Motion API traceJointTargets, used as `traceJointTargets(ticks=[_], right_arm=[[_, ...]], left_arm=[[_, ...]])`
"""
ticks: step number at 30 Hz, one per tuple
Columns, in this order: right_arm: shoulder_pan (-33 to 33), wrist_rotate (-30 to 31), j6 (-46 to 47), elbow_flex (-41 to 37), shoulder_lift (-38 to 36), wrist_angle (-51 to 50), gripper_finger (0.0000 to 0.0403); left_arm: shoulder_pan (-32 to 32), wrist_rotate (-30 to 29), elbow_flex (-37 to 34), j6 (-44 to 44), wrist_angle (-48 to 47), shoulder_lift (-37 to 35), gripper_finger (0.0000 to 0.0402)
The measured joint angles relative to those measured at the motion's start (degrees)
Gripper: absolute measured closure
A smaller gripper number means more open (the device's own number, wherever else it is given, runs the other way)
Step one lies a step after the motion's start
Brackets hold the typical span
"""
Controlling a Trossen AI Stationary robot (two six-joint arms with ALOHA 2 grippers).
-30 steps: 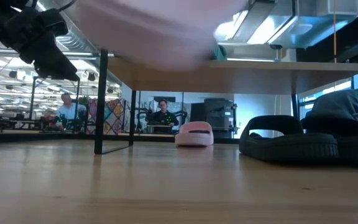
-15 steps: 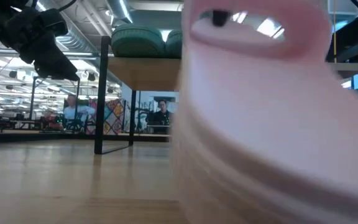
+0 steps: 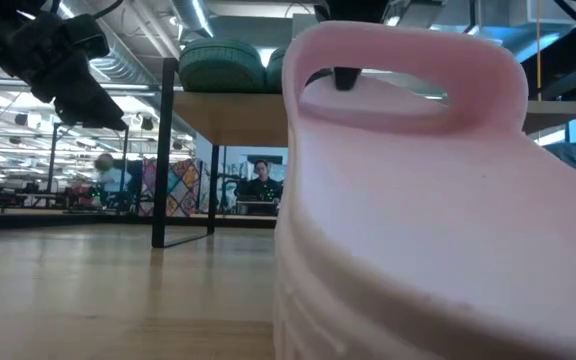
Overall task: Pick and place slides into the shelf
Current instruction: Put the right pink slipper under the shelf
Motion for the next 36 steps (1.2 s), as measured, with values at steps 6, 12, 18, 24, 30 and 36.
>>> traceJointTargets(ticks=[6,12,18,24,30,36], right_arm=[[0.18,-0.09,-0.52,0.0,0.0,-0.01,0.0357],[0.18,-0.2,-0.07,0.0,0.0,-0.01,0.0329],[0.18,-0.21,0.17,0.0,0.0,-0.01,0.0282],[0.23,-6.46,1.54,-0.02,-0.49,0.35,0.027],[2.39,-15.81,0.7,0.01,-3.01,6.97,0.027],[6.69,-15.79,-0.03,0.02,-3.45,14.55,0.027]], left_arm=[[0.0,0.0,0.0,0.0,-0.17,0.0,0.0231],[0.0,0.0,0.0,0.0,-0.19,0.0,0.0231],[0.0,0.0,0.0,0.0,-0.19,0.0,0.0231],[0.0,0.0,0.0,0.0,-0.27,-0.02,0.0231],[-0.01,-0.02,0.0,0.12,-1.25,-0.02,0.0231],[-0.02,-0.02,0.0,0.42,-1.92,-0.02,0.0231]])
